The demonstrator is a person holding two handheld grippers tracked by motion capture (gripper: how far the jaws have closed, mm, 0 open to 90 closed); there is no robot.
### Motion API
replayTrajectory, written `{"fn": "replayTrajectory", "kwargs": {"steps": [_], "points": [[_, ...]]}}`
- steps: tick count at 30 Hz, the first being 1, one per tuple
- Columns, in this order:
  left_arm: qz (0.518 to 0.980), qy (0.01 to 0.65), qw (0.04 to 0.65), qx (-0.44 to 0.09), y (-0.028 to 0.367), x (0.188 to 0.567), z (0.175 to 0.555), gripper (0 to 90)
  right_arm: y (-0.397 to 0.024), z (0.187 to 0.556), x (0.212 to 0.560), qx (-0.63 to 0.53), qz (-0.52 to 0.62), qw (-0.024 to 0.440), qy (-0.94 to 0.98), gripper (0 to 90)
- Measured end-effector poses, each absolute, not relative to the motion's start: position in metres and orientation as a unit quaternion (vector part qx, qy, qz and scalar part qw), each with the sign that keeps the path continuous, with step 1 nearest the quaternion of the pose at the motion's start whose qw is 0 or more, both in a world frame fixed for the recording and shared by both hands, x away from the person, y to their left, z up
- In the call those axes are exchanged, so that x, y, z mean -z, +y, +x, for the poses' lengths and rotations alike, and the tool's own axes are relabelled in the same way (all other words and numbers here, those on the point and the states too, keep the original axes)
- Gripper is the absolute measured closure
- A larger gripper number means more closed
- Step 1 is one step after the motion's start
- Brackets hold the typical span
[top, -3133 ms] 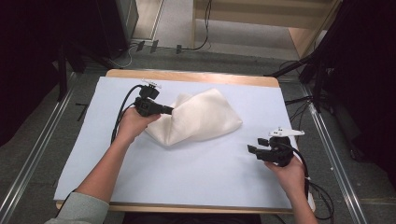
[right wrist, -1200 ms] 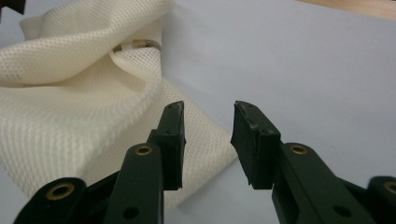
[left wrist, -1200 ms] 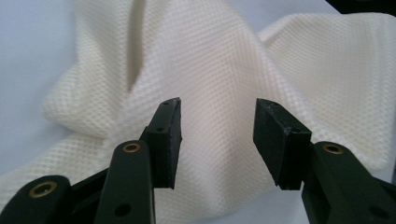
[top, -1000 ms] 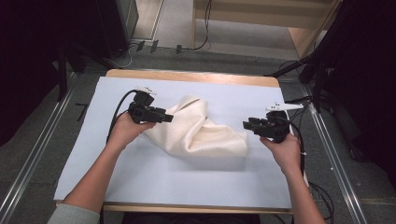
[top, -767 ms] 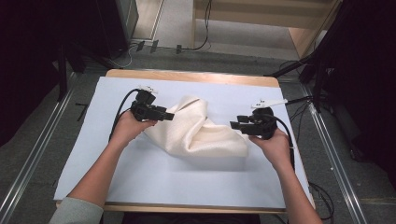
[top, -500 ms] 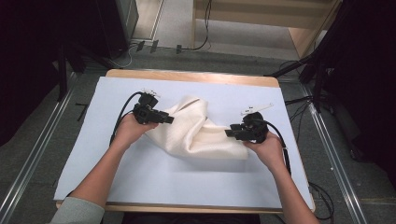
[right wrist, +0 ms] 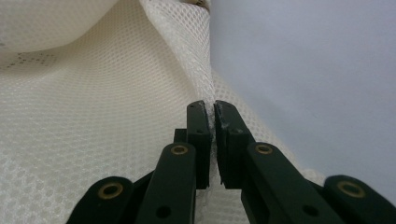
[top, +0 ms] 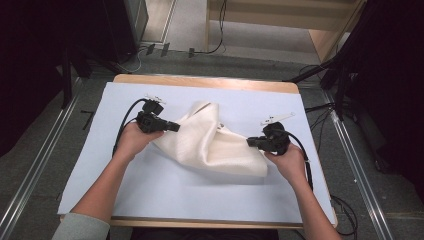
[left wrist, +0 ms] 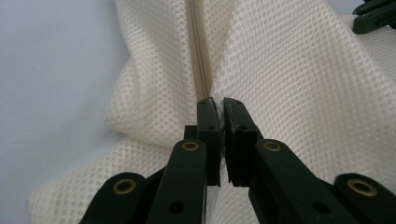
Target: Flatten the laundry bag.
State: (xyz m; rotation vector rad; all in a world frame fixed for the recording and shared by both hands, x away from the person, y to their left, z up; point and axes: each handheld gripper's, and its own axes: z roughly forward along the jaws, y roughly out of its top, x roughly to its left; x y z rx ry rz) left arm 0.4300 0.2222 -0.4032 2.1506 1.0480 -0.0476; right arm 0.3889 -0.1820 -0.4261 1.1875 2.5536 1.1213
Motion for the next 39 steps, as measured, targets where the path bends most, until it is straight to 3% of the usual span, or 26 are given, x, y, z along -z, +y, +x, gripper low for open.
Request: {"fn": "replayTrajectory", "kwargs": {"steps": [19,32,38,39], "points": [[0.802,0.442,0.400,0.022,0.263,0.395,0.421,87.3,-0.207,0.388,0.419,-0.390,0.423,0.086,0.814,87.1],[0.806,0.466,0.362,0.043,0.281,0.414,0.414,86.7,-0.213,0.369,0.407,-0.424,0.423,0.088,0.796,87.7],[0.805,0.466,0.365,0.035,0.291,0.417,0.411,81.5,-0.197,0.342,0.404,-0.442,0.392,0.085,0.802,87.8],[0.798,0.465,0.379,0.044,0.296,0.415,0.408,73.4,-0.194,0.335,0.407,-0.436,0.386,0.086,0.809,87.5]]}}
